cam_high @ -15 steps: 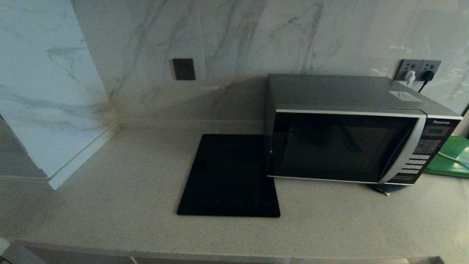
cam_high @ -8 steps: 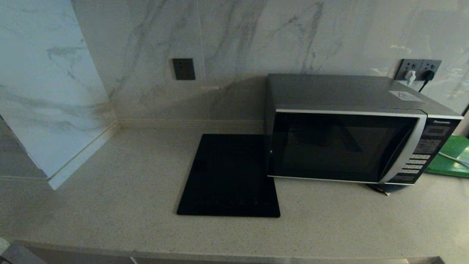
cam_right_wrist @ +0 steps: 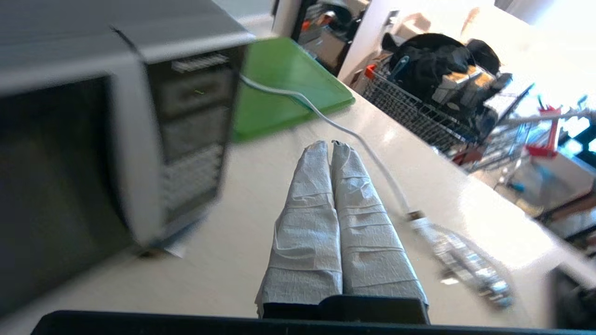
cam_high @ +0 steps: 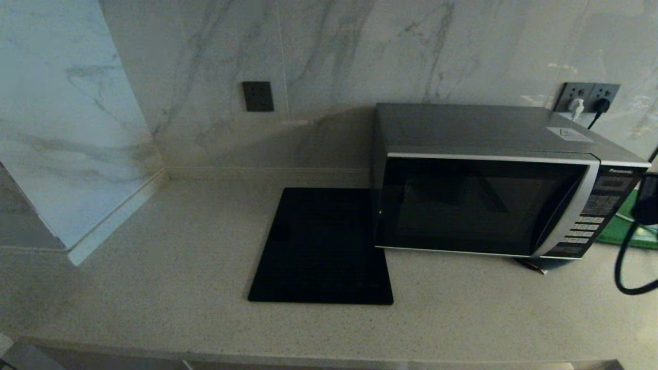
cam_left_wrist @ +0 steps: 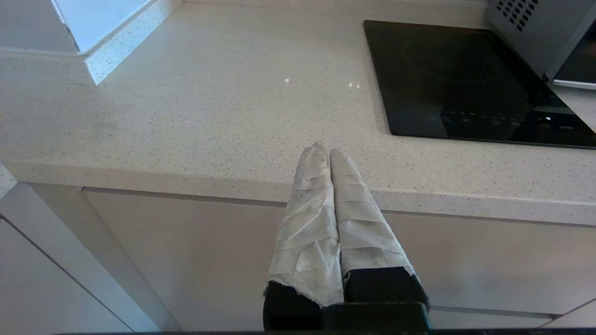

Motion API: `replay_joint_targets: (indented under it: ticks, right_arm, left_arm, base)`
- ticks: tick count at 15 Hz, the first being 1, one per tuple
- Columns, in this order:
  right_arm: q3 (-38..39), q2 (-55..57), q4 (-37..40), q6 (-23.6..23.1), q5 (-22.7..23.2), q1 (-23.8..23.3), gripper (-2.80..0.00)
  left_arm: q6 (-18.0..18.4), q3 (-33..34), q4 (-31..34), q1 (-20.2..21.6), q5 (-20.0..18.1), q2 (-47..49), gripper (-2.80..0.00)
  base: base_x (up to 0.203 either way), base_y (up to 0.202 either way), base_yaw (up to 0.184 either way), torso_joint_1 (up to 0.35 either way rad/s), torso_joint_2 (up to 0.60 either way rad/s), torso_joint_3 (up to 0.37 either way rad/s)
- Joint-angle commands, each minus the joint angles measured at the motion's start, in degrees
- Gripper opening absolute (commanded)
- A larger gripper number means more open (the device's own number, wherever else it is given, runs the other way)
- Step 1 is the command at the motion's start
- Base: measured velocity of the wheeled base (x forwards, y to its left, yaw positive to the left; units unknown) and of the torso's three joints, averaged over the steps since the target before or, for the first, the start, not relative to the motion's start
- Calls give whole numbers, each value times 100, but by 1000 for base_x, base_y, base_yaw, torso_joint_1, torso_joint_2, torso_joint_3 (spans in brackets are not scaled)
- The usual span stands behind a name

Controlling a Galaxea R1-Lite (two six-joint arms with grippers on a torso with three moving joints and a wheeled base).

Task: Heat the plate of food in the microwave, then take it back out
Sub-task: Open the microwave oven

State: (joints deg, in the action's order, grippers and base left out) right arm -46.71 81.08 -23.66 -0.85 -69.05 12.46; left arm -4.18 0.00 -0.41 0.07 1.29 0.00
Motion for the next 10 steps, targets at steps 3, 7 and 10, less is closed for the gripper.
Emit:
replay_joint_targets:
  ticks: [3, 7, 10]
  right_arm:
    - [479, 1458, -2151, 27, -647, 353, -280]
    - [767, 2054, -2706, -10, -1460, 453, -280]
    - [908, 3021, -4231, -35, -1794, 559, -280]
  left_arm:
    - [-4, 0, -2, 1, 3, 4, -280]
    - [-4, 0, -2, 1, 3, 9, -280]
    - [-4, 0, -2, 1, 3, 0, -280]
  base:
    - [0, 0, 0, 0, 0, 0]
    - [0, 0, 0, 0, 0, 0]
    - [0, 0, 0, 0, 0, 0]
